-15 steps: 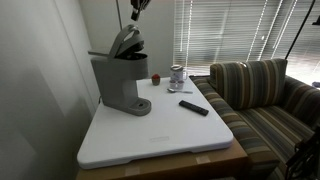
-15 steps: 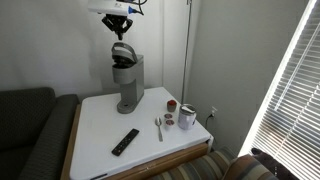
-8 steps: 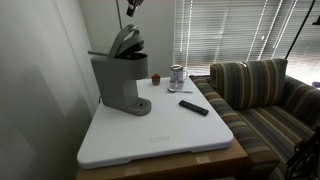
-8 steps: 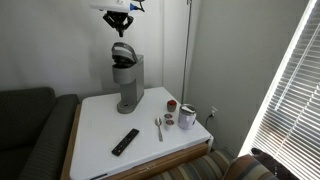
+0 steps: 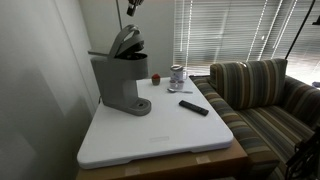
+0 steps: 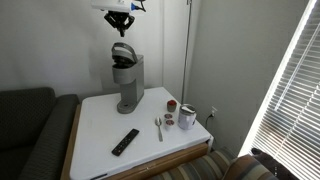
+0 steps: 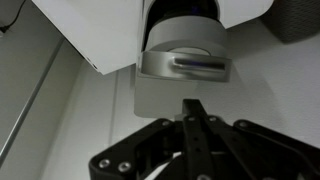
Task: Lift up the handle on the coffee machine.
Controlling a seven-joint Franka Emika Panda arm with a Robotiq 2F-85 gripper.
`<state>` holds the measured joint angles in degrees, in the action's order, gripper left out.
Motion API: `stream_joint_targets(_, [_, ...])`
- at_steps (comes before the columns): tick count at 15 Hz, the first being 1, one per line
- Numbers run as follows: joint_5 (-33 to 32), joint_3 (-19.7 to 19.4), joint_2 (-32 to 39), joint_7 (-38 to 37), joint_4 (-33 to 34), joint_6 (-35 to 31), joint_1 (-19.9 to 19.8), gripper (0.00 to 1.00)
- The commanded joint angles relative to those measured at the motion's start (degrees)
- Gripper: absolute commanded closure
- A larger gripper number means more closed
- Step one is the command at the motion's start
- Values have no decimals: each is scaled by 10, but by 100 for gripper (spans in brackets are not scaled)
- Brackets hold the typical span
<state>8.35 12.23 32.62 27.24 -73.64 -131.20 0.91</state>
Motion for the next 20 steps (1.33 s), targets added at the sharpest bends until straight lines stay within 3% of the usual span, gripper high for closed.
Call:
stream_joint_targets(1, [-3,-6,-3,-6,-2,0,0,100])
stream_joint_targets(2, [0,-4,-6,0,-4,1,-2,100])
stream_joint_targets(3, [-1,-5,-11,-4,-10,0,-1,74])
stream_joint_targets(5, [-1,-6,-23,-5,-22,-6,-2,67])
stream_joint_targets(14, [3,-6,-91,-21,-84,-8,0,3])
stream_joint_targets(20, [19,-1,-111,-8,-115,-3,-4,0])
